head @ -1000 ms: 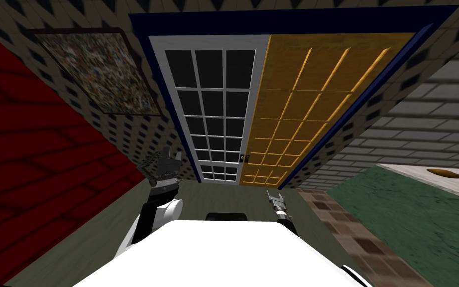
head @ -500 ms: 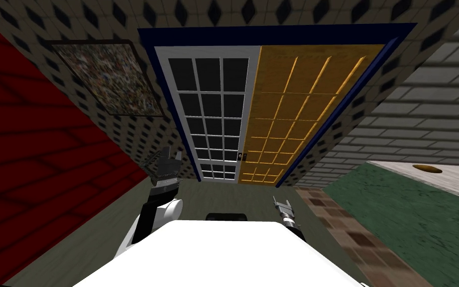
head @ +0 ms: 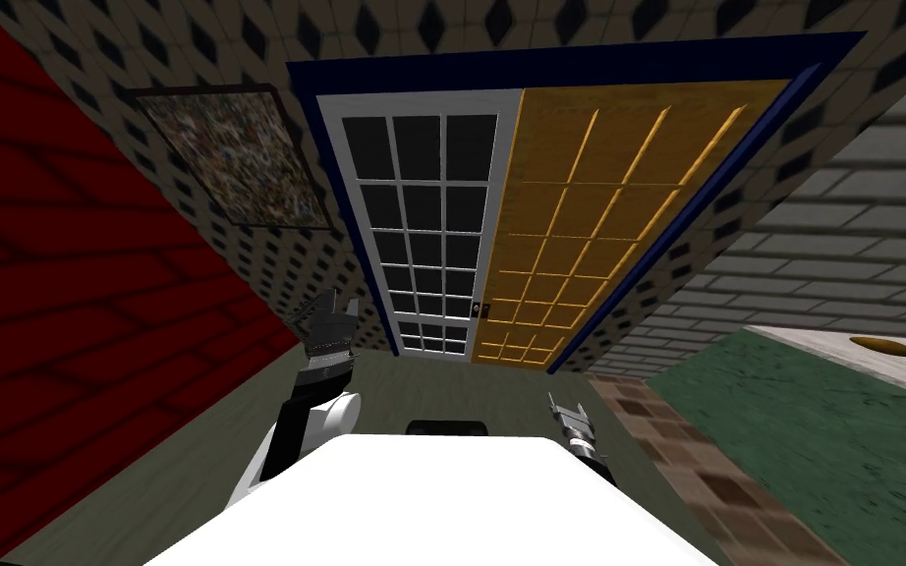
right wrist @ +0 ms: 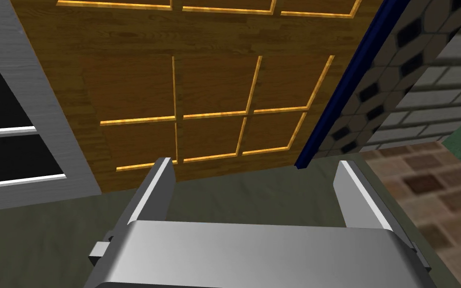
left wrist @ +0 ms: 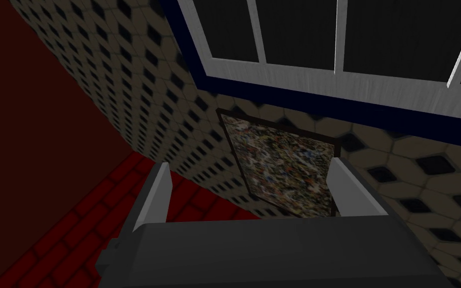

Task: Pull the door open

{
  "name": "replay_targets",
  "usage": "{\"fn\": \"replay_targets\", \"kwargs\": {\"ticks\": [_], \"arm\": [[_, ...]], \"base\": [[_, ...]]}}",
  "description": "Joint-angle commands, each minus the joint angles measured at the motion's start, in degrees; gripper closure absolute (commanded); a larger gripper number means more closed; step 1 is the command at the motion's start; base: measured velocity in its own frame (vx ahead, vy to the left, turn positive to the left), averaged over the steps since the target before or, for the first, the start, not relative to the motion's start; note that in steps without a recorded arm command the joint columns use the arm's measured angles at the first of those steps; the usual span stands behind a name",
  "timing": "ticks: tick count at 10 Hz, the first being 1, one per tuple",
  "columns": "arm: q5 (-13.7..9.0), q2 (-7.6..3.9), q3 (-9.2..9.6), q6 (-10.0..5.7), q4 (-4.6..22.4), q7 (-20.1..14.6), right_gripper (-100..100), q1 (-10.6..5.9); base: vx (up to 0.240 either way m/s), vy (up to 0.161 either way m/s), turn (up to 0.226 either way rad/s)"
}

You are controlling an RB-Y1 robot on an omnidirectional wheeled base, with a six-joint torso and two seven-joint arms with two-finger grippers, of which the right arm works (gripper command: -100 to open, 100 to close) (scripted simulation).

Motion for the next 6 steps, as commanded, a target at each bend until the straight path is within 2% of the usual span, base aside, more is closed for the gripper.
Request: {"fn": "replay_targets", "kwargs": {"ticks": [1,5,6], "arm": [[-0.1,0.22,-0.31,-0.94,2.1,-0.3,-100,-0.59],[-0.2,1.14,-0.63,-1.12,1.5,-0.2,-100,-3.07],[-0.2,1.14,-0.63,-1.12,1.5,-0.2,-100,-3.07]], "base": [[0.104,-0.05,0.09],[0.164,-0.016,0.128],[0.13,-0.003,0.026]]}}
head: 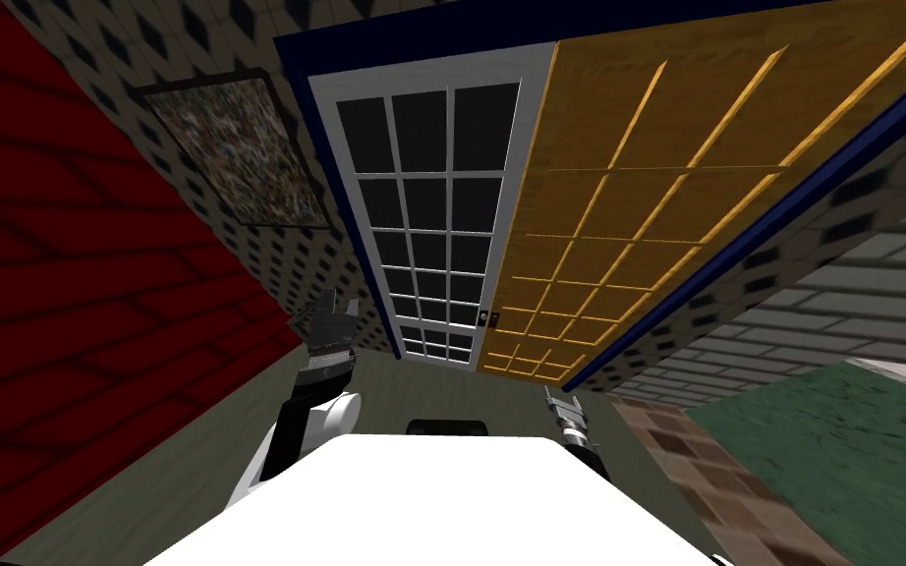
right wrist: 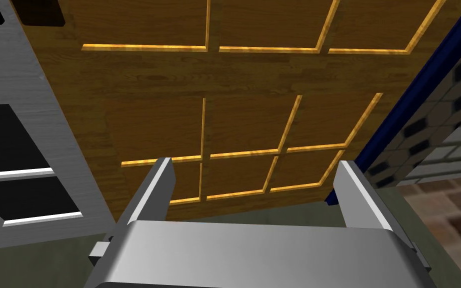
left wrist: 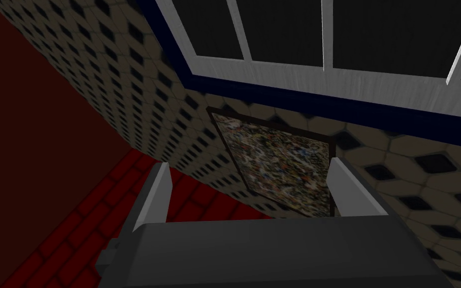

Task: Pull the door open

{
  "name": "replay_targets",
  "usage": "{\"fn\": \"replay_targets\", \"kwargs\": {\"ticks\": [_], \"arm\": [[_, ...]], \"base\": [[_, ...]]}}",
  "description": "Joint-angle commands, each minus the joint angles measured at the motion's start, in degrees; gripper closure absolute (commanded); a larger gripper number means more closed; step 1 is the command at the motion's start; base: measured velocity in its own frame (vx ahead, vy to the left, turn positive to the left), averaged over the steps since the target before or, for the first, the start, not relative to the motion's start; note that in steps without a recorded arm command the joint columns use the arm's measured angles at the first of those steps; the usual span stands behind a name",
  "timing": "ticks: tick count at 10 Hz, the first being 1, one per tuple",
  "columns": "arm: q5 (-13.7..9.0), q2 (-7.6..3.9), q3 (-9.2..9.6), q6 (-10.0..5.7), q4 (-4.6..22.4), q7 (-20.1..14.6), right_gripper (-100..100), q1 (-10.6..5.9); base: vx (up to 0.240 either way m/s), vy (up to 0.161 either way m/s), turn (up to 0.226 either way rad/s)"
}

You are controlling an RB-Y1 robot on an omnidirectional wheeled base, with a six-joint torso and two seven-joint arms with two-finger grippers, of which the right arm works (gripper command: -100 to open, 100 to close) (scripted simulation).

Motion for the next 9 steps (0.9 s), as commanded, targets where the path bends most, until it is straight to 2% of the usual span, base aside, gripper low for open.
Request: {"fn": "replay_targets", "kwargs": {"ticks": [1,2,3,4,6,8,9], "arm": [[0.3,0.21,0.36,-0.97,2.3,-0.9,-100,-1.24],[0.4,0.71,0.5,-1.05,1.8,-0.9,-100,-2.5],[0.4,0.71,0.5,-1.05,1.8,-0.9,-100,-2.5],[0.5,1.13,0.63,-1.11,1.3,-0.9,-100,-3.54],[0.5,1.13,0.63,-1.11,1.3,-0.9,-100,-3.54],[0.9,1.93,1.01,-1.22,0.3,-0.9,-100,-5.53],[0.9,1.93,1.01,-1.22,0.3,-0.9,-100,-5.53]], "base": [[0.042,0.02,-0.013],[0.115,0.027,0.12],[0.134,0.004,0.098],[0.162,0.008,0.112],[0.088,-0.001,0.035],[0.15,-0.017,0.138],[0.141,-0.005,0.051]]}}
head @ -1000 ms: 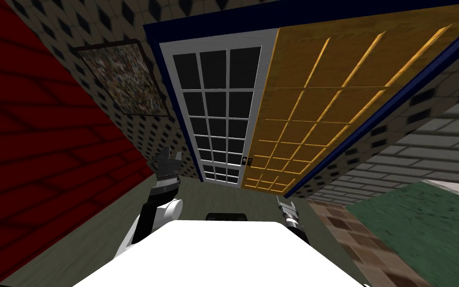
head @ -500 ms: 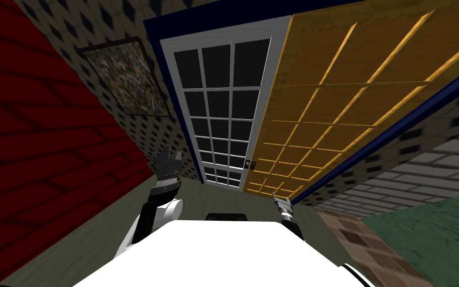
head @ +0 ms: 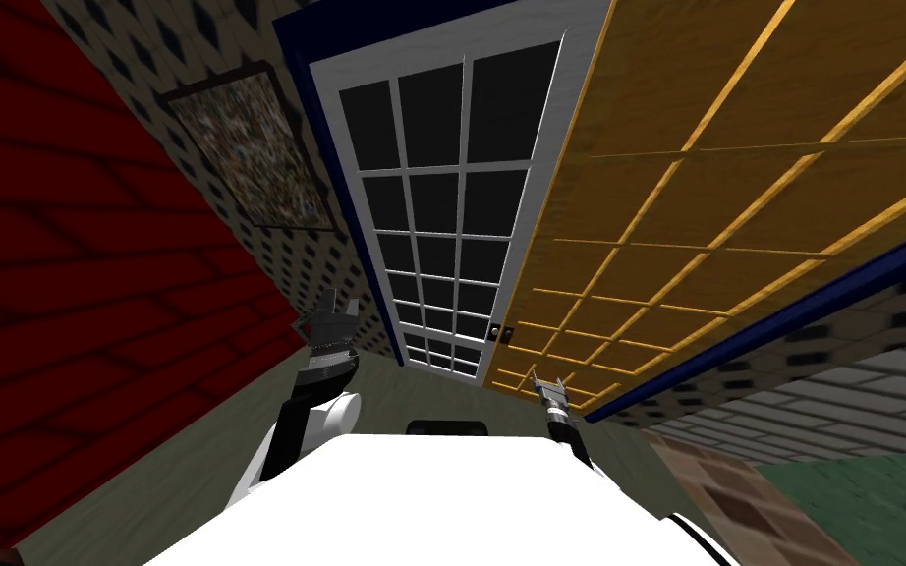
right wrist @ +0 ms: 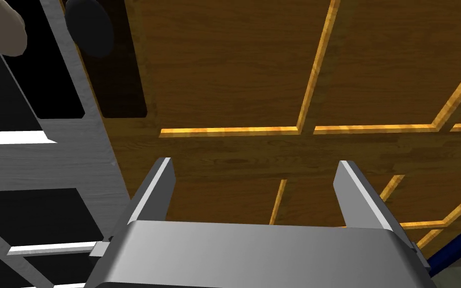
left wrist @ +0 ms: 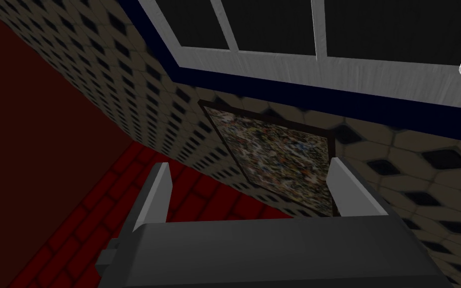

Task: Pull the door open

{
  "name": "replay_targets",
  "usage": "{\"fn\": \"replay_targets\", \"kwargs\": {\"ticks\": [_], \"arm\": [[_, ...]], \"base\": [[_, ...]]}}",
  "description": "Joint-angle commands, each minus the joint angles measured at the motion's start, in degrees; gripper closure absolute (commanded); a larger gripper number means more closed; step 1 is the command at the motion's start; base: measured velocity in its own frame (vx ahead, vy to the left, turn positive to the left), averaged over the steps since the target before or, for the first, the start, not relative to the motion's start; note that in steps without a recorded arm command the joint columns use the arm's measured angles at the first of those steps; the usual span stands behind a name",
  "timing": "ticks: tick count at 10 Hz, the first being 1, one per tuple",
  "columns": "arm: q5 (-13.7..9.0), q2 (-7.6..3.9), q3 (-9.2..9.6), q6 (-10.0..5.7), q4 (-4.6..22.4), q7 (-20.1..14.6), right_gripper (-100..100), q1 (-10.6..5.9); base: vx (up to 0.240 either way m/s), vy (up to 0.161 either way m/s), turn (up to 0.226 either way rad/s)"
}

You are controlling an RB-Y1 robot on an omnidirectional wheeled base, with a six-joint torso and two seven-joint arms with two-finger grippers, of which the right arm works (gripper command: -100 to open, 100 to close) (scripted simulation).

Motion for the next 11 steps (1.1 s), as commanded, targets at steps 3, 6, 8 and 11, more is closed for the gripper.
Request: {"fn": "replay_targets", "kwargs": {"ticks": [3,6,8,11], "arm": [[0.3,0.66,0.41,-0.22,0.0,-0.1,-100,-1.88],[0.8,1.59,0.95,-0.35,-1.3,-0.1,-100,-4.14],[1.0,2.21,1.32,-0.43,-2.1,-0.1,-100,-5.64],[1.0,2.16,1.3,-0.55,-0.8,-0.3,100,-5.96]], "base": [[0.127,0.009,0.067],[0.154,0.009,0.112],[0.168,-0.011,0.095],[0.005,0.006,0.007]]}}
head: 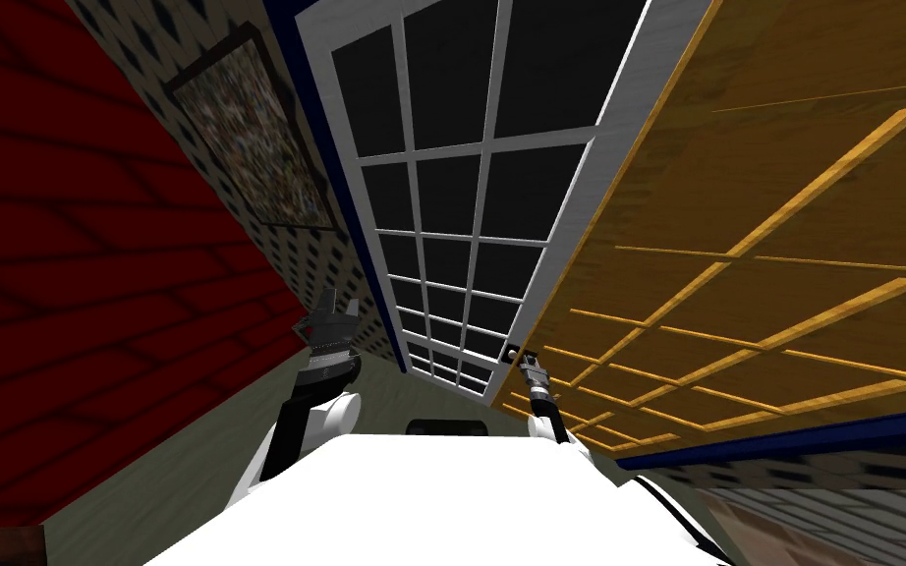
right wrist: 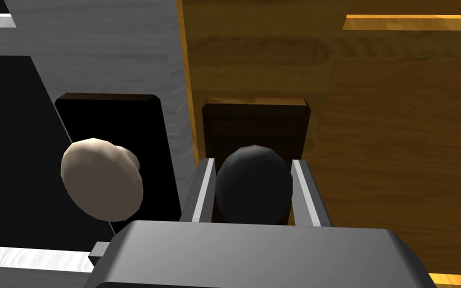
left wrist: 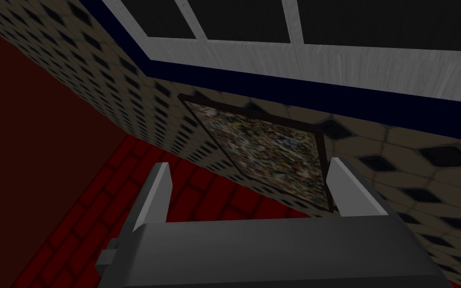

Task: Pull the door open

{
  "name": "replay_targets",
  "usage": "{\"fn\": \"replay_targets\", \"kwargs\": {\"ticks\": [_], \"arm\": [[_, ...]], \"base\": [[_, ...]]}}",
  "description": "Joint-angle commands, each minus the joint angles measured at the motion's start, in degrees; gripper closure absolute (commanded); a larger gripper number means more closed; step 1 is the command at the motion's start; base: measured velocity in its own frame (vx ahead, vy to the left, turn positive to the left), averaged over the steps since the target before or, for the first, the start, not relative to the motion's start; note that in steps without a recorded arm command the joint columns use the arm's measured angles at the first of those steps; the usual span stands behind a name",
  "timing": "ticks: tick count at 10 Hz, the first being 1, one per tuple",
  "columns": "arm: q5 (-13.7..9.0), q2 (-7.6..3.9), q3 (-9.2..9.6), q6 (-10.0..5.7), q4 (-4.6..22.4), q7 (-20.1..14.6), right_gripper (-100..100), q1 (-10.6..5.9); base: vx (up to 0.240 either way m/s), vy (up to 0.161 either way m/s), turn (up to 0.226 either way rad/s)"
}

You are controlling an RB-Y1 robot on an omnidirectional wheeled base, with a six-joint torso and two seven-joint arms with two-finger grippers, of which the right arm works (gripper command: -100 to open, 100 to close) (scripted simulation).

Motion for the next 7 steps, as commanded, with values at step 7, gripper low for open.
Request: {"fn": "replay_targets", "kwargs": {"ticks": [7], "arm": [[-0.3,-0.5,-0.32,0.1,0.6,0.1,100,1.77]], "base": [[-0.049,0.004,-0.01]]}}
